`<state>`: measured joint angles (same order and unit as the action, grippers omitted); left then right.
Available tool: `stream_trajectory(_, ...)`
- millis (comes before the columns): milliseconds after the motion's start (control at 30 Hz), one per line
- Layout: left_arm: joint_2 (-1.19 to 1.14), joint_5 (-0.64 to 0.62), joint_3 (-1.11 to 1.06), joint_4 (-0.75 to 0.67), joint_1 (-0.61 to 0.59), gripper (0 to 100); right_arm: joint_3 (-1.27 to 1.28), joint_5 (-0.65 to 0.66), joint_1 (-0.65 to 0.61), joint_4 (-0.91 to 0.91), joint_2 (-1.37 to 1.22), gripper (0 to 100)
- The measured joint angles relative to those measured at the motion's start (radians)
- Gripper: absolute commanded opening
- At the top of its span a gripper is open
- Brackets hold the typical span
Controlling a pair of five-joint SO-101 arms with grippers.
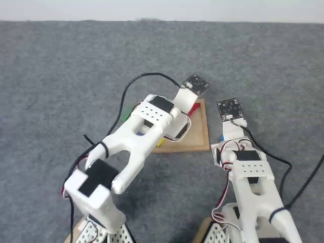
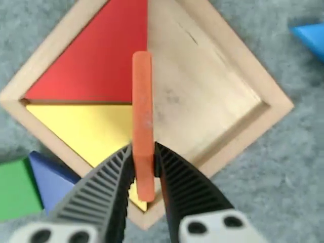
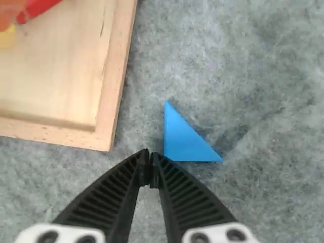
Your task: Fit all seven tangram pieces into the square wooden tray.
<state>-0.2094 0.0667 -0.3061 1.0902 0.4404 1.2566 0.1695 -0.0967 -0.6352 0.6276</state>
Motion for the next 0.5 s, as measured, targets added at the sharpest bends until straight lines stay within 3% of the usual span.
stream_trajectory(133,-0.014,-0.002,0.0,-0.006,0.003,22,0.0,0.0,0.0,0.0,0.0,0.9)
stream_trajectory(500,0.021,-0.002,0.002,-0.009,0.077,22,0.0,0.0,-0.012,0.002,0.0,0.9)
